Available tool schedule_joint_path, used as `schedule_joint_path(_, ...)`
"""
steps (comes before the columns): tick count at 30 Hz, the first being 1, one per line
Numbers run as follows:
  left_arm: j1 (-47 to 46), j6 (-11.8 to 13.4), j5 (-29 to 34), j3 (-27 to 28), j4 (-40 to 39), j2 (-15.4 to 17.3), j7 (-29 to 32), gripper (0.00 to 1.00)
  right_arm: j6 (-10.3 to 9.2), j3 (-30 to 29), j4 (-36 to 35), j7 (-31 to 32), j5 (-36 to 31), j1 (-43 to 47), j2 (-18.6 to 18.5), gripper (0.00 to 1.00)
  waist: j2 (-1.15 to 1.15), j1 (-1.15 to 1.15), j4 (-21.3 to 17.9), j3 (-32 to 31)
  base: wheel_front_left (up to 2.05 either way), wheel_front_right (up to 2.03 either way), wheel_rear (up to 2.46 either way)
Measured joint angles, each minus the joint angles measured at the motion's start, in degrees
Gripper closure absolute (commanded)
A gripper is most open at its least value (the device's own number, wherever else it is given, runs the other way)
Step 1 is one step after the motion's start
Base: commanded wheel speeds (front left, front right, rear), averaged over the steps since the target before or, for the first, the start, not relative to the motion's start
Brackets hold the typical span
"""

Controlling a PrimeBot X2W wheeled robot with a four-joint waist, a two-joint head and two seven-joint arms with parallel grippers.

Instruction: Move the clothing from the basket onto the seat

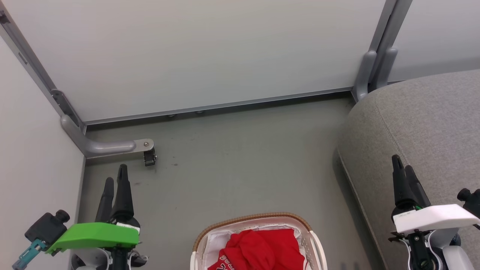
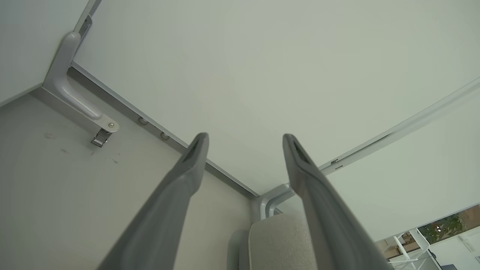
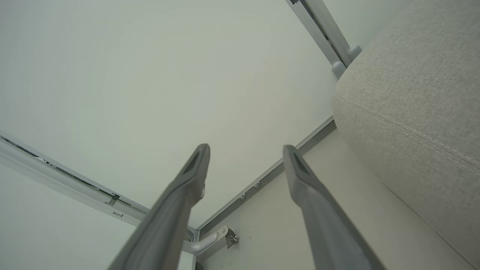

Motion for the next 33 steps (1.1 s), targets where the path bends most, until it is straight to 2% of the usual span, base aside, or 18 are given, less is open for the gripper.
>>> schedule_joint_path(15,1.2,2.3,14.1,-1.6,0.1,0.0,-2.5,0.0,0.0,3.5,-0.3,-2.5,-18.5,0.8,-0.2,0.0,0.0,0.0,0.1,0.2,0.0,0.0,0.0)
schedule_joint_path(33,2.1,2.8,24.2,-2.9,2.3,0.1,-5.2,0.0,0.01,4.4,2.1,-5.2,-30.7,0.9,-0.3,0.0,0.0,0.0,0.4,0.2,0.0,0.0,0.0)
